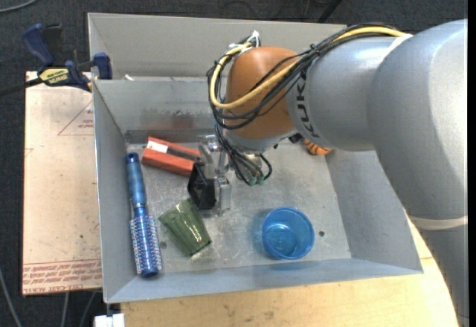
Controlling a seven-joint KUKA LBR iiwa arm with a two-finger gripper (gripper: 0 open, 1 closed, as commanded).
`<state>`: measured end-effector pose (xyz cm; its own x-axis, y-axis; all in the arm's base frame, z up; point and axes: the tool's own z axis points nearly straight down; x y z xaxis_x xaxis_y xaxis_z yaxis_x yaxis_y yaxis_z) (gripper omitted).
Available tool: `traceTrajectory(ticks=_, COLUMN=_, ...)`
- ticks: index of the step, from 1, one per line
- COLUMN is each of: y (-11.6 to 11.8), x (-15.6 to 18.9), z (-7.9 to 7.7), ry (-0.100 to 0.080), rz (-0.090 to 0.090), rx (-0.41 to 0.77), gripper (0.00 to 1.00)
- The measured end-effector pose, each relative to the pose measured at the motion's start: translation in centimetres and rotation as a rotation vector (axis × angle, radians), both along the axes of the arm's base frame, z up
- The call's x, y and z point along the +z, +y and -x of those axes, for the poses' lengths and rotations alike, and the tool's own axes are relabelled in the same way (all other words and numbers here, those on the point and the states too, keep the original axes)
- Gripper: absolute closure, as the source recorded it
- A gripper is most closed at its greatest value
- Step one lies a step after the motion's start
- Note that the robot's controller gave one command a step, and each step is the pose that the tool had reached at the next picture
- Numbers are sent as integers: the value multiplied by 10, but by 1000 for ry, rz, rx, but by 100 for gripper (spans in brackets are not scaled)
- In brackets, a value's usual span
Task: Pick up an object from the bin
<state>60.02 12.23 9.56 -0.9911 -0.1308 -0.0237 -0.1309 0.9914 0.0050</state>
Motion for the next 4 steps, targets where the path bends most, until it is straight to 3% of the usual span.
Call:
traceTrajectory(ticks=1, y=2, x=-14, z=-17, ry=11, rz=8, rx=184, gripper=0)
traceTrajectory(ticks=2, y=3, x=12, z=-19, ry=10, rz=10, rx=358, gripper=0)
traceTrajectory(ticks=3, y=2, x=-12, z=-25, ry=1, rz=-1, rx=-74, gripper=100)
traceTrajectory(ticks=4, y=2, x=-12, z=-25, ry=1, rz=-1, rx=-74, gripper=100)
